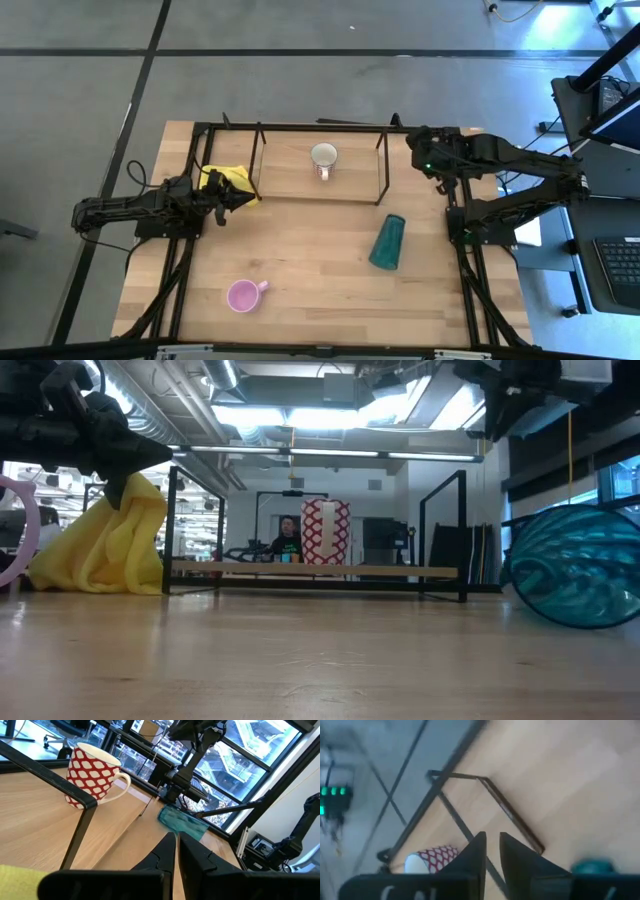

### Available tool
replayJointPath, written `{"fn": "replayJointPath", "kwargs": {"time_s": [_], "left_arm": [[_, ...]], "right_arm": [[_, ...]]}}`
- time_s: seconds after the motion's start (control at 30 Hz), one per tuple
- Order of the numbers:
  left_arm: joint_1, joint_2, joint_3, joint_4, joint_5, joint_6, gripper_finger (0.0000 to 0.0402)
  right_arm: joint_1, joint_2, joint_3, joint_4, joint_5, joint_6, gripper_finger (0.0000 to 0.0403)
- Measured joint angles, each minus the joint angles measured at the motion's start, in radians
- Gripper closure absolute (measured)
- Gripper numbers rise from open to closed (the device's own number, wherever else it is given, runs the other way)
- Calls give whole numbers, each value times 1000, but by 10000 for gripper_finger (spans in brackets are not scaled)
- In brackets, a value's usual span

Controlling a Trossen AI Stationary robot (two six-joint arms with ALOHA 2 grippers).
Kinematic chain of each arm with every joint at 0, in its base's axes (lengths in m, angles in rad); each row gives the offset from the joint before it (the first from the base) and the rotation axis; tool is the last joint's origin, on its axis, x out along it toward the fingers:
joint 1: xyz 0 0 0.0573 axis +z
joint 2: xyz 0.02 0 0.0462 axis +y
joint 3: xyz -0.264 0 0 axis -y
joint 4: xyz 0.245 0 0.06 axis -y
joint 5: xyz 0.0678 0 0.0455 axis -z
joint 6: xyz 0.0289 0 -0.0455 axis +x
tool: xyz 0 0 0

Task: Stack small to large cups/mugs on shelf
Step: Put the blue cup on the shelf

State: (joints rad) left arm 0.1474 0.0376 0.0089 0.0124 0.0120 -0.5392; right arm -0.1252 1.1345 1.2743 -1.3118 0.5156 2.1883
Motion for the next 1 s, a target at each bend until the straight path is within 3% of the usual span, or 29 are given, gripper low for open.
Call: {"fn": "replayJointPath", "kwargs": {"time_s": [0.1,0.17,0.27,0.37,0.43,0.6,0.7,0.77,0.93,1.0], "left_arm": [[0,0,0,0,0,0,388],[0,0,0,0,0,0,388],[0,0,0,0,0,0,388],[0,0,0,0,0,0,388],[0,0,0,0,0,0,388],[0,0,0,0,0,0,388],[0,0,0,0,0,0,388],[0,0,0,0,0,0,388],[0,0,0,0,0,0,388],[0,0,0,0,0,0,388]], "right_arm": [[-1,-10,3,105,38,-227,347],[11,-18,16,231,144,-453,347],[102,-18,18,473,306,-969,347],[230,-9,19,662,315,-1492,347],[319,4,19,692,310,-1656,347],[505,85,19,679,419,-1605,347],[558,159,18,679,424,-1543,347],[573,201,18,689,385,-1541,347],[603,250,17,772,148,-1422,347],[599,268,17,810,188,-1392,347]]}}
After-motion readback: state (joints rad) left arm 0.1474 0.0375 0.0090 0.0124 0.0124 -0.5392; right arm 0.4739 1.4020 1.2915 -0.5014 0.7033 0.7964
